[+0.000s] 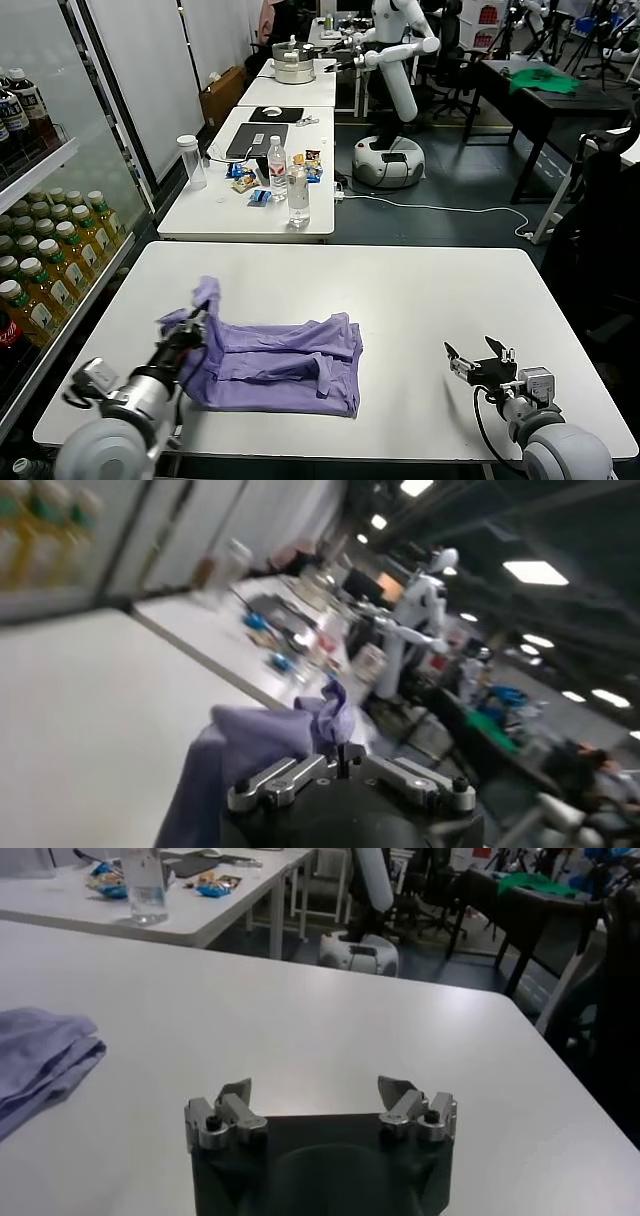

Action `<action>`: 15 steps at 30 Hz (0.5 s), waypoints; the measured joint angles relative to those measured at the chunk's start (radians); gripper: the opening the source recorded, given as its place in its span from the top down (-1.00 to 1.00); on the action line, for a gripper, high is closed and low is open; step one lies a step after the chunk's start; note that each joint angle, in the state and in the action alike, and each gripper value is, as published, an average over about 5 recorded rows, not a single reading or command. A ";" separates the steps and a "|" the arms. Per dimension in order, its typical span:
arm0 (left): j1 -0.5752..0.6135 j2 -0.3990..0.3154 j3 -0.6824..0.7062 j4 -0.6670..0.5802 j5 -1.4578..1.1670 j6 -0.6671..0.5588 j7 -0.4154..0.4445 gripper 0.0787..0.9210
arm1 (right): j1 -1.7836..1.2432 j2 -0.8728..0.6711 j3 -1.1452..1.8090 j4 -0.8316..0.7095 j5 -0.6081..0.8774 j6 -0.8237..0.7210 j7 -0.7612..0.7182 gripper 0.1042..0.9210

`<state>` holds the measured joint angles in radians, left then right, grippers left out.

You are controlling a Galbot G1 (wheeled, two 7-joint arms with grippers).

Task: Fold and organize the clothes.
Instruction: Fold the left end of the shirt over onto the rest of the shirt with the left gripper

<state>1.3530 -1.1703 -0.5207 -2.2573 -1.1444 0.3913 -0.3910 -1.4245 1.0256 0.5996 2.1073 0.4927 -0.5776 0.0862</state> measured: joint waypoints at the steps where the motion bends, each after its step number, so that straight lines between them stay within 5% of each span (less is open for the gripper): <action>1: -0.011 -0.011 0.023 0.003 -0.004 -0.001 -0.002 0.95 | 0.002 0.000 -0.001 -0.002 0.000 0.000 0.000 -0.76; 15: -0.152 -0.145 0.296 0.126 0.003 -0.014 -0.010 0.94 | 0.029 -0.008 -0.002 -0.030 0.003 0.000 -0.003 -0.76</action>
<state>1.2011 -1.3158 -0.2242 -2.1309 -1.1418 0.3770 -0.4011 -1.3959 1.0173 0.5978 2.0776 0.4958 -0.5774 0.0829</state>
